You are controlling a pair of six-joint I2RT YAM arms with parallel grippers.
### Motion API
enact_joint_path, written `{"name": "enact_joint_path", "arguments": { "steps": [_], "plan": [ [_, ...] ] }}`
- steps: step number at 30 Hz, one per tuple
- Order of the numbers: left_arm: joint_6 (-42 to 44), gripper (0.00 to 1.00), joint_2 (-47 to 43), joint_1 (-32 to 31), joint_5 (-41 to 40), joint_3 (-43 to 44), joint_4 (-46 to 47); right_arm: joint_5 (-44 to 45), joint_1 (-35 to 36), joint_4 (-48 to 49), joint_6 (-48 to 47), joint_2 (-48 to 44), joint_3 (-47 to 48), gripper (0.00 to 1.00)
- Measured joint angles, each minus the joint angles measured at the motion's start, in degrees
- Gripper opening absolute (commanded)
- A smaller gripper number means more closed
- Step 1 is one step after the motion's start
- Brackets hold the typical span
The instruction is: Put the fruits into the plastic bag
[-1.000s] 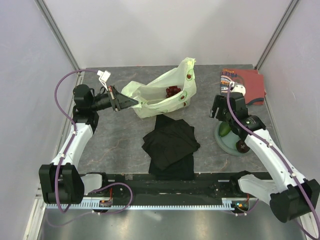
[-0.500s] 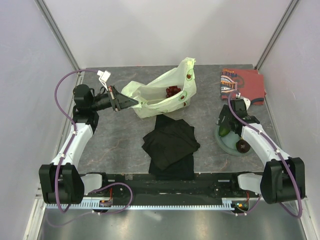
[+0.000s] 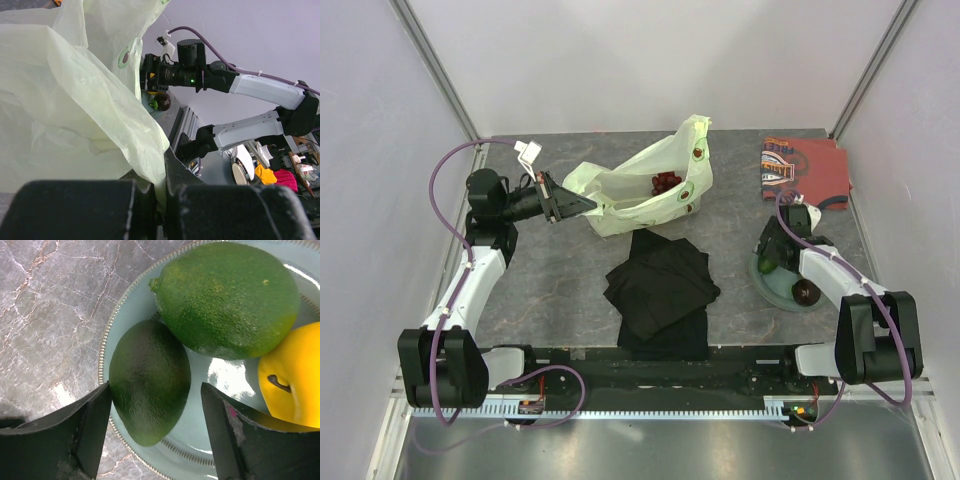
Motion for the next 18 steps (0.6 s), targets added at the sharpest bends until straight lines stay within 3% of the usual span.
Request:
{"name": "enact_joint_path", "arguments": {
  "steps": [13,18],
  "plan": [
    [0.04,0.02,0.00,0.00,-0.02,0.00,-0.20,-1.53,-0.33,2.12,0.90,0.46,-0.87,0.37],
    [0.04,0.02,0.00,0.00,-0.02,0.00,-0.42,-3.26,-0.33,1.64,0.81,-2.14,-0.87,0.31]
  ]
}}
